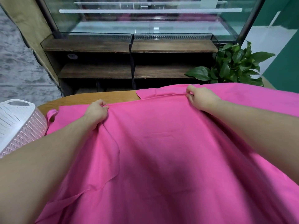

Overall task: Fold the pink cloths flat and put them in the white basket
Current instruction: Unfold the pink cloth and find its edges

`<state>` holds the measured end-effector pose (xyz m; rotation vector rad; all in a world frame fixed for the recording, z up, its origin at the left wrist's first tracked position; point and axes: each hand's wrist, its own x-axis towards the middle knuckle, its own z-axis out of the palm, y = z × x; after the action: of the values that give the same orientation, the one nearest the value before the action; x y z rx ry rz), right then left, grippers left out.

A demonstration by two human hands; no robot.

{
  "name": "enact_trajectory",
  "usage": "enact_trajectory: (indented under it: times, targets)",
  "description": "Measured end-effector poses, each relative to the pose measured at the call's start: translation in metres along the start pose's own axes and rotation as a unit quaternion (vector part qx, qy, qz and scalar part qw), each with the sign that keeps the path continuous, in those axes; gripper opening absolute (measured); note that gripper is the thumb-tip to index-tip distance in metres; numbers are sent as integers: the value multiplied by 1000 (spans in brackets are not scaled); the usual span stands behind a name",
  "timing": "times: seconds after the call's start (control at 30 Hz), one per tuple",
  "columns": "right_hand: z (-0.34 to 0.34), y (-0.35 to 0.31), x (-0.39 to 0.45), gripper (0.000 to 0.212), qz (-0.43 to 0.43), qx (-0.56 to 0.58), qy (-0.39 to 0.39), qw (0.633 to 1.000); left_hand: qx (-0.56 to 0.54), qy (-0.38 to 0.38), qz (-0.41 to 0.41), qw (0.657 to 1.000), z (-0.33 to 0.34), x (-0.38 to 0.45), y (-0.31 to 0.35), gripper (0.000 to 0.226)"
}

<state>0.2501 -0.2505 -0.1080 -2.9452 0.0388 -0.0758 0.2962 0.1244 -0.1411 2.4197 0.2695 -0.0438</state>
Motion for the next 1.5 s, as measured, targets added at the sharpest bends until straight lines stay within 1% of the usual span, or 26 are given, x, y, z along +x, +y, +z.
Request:
enact_trajectory:
  times: [0.1, 0.2, 0.23, 0.33, 0.4, 0.43, 0.47, 0.53, 0.6, 0.67, 0.73, 0.8, 0.87, 0.93, 0.97, 1.07, 1.13, 1.23, 1.27, 1.33, 1.37, 1.43, 1.5]
  targets:
    - [9, 1, 11, 25, 29, -23, -23, 999, 0, -9, -1, 1000, -1, 6, 0, 14]
    - [21, 2, 12, 26, 48, -63, -36, 996, 17, -42, -5, 999, -6, 11, -1, 22]
    - [24, 2, 11, 25, 53, -79, -34, 995, 31, -55, -6, 998, -10, 11, 0, 22]
    - [23, -6, 9, 23, 64, -116, -19, 991, 77, -75, -5, 994, -21, 7, 5, 10]
    - [20, -16, 6, 31, 30, -172, 12, 985, 90, -83, -10, 992, -28, 1, 7, 9]
    - [18, -24, 4, 35, -5, -209, 39, 977, 92, -86, -15, 992, -32, -3, 7, 13]
    - [18, -32, 2, 36, -47, -223, 68, 971, 93, -92, -22, 991, -36, -7, 7, 18]
    - [18, -55, -4, 34, -130, -186, 90, 970, 101, -110, -39, 988, -44, -14, 4, 28]
    - [24, -82, -13, 34, -186, -94, 64, 976, 116, -136, -66, 982, -52, -22, 1, 29]
    - [34, -113, -23, 34, -199, -7, 4, 980, 95, -173, -100, 975, -59, -31, -3, 17]
    - [48, -141, -32, 31, -199, 44, -39, 978, 53, -199, -134, 969, -66, -37, -8, 6]
    - [62, -166, -38, 29, -197, 70, -37, 977, -1, -195, -165, 967, -74, -38, -19, 6]
    - [73, -183, -40, 31, -191, 65, -22, 979, -31, -170, -173, 970, -82, -34, -28, 16]
    - [81, -197, -40, 36, -187, 55, -13, 981, -39, -108, -150, 982, -88, -30, -35, 27]
    - [85, -201, -40, 38, -183, 61, -9, 981, -39, -84, -136, 986, -90, -28, -36, 29]
    - [99, -208, -43, 43, -181, 65, 19, 981, -60, -91, -122, 987, -94, -19, -34, 31]
    - [106, -208, -47, 49, -185, 60, 33, 980, -51, -89, -93, 990, -97, -7, -31, 30]
    - [106, -209, -45, 61, -189, 59, 44, 979, -33, -55, -65, 996, -94, 6, -20, 19]
    - [106, -210, -44, 62, -189, 62, 43, 979, -27, -38, -57, 997, -90, 6, -19, 20]
    - [104, -209, -41, 57, -182, 78, 38, 980, -20, -35, -32, 999, -83, 4, -20, 21]
    - [102, -208, -38, 55, -174, 89, 47, 980, -22, -40, -21, 999, -80, 4, -21, 23]
    - [93, -206, -27, 54, -148, 108, 88, 979, -33, -55, 12, 998, -80, 3, -19, 24]
    - [82, -210, -11, 56, -127, 117, 96, 980, -55, -52, 49, 996, -85, -1, -15, 20]
